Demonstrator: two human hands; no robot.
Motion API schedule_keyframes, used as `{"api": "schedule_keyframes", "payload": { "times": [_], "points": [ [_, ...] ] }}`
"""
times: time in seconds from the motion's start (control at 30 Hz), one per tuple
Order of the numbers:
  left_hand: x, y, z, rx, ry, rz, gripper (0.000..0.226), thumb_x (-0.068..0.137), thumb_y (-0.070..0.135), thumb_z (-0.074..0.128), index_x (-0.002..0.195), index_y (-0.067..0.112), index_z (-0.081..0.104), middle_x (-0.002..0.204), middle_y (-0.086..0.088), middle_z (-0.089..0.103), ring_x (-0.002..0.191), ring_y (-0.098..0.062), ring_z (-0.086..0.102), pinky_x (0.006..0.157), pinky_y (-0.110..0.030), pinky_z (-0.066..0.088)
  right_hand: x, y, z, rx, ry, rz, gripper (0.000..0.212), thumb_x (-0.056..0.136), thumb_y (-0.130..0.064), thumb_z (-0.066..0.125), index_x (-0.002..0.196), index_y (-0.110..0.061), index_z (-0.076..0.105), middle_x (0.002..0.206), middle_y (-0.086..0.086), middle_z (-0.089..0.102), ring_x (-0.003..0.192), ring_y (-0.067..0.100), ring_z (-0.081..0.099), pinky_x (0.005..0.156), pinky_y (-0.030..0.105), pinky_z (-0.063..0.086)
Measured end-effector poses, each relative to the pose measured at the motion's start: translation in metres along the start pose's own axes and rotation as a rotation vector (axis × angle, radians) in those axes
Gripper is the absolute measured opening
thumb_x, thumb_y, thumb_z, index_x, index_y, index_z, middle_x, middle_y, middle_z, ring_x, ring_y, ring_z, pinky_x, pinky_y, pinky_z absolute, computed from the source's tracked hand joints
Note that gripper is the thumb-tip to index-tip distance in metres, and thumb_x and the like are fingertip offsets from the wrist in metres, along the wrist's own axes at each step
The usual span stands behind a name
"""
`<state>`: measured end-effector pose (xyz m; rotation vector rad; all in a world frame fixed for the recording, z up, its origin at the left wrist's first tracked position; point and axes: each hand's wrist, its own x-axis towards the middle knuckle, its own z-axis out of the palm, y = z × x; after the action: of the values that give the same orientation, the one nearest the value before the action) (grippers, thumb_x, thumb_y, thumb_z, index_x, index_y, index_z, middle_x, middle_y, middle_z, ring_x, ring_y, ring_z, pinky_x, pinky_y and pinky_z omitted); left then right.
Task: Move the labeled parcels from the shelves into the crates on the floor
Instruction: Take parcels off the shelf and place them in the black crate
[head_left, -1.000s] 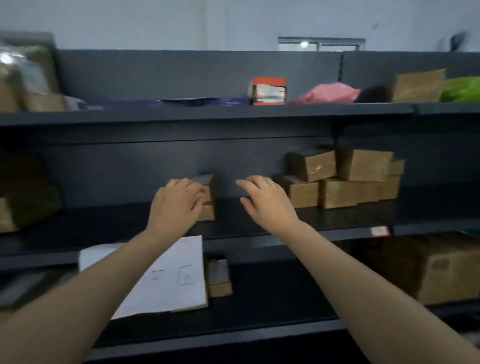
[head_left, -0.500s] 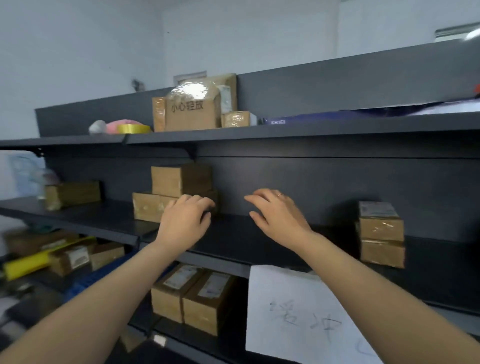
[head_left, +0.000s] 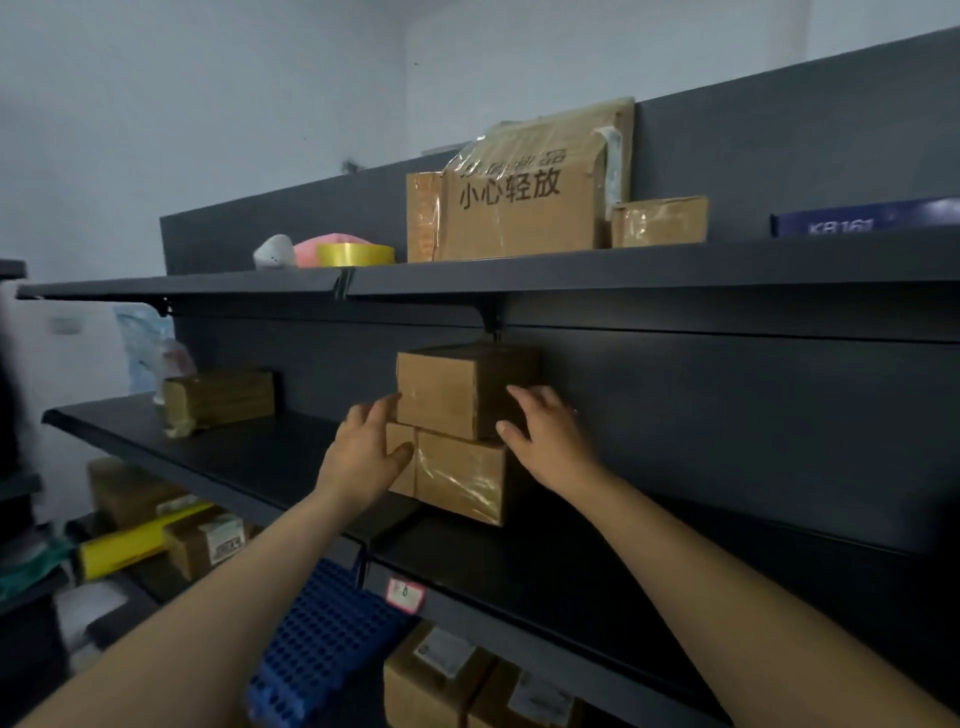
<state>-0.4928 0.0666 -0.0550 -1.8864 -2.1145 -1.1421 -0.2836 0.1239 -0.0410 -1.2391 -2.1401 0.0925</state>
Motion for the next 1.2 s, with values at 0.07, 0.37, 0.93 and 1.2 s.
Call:
{"api": "schedule_keyframes", "payload": {
  "times": [0.07, 0.37, 0.93, 1.2],
  "points": [
    [0.028, -0.015, 0.012, -0.155, -0.057, -0.060, 0.075, 0.089, 0.027, 0.060, 0.149, 0.021, 0.015, 0.147, -0.012, 0.028, 0.134, -0.031, 0.032, 0.108, -0.044, 0.031, 0.021, 0.000, 0.016, 0.125, 0.007, 0.151, 0.061, 0.098, -0.044, 0.043, 0.152, -0.025, 0.020, 0.153, 0.007, 0.026, 0.137, 0.029, 0.034, 0.107, 0.045, 0.038],
    [0.106, -0.034, 0.064, -0.648, -0.228, -0.148, 0.077, 0.079, 0.064, 0.055, 0.138, 0.019, 0.034, 0.141, -0.006, 0.046, 0.130, -0.029, 0.042, 0.113, -0.045, 0.026, 0.055, -0.004, 0.049, 0.994, 0.050, 0.876, 0.077, 0.090, -0.073, 0.028, 0.148, -0.023, 0.032, 0.146, 0.011, 0.044, 0.131, 0.032, 0.042, 0.100, 0.047, 0.034],
    [0.033, 0.078, 0.086, -0.351, -0.523, 0.306, 0.059, 0.094, 0.057, 0.032, 0.138, 0.018, 0.027, 0.139, -0.011, 0.047, 0.135, -0.033, 0.034, 0.113, -0.044, 0.026, -0.028, 0.076, -0.023, 1.164, 0.303, 0.978, 0.095, 0.051, -0.095, 0.050, 0.117, -0.029, 0.068, 0.120, 0.015, 0.066, 0.109, 0.038, 0.062, 0.097, 0.059, 0.043],
    [-0.050, 0.180, 0.097, -0.752, -0.745, 0.207, 0.075, 0.082, 0.072, 0.026, 0.143, 0.029, 0.025, 0.143, 0.004, 0.040, 0.124, -0.017, 0.044, 0.105, -0.034, 0.033, -0.134, 0.111, -0.118, 1.130, 0.505, 0.895, 0.059, 0.084, -0.067, 0.051, 0.107, -0.018, 0.072, 0.106, 0.013, 0.071, 0.096, 0.031, 0.067, 0.080, 0.042, 0.057]
  ]
}}
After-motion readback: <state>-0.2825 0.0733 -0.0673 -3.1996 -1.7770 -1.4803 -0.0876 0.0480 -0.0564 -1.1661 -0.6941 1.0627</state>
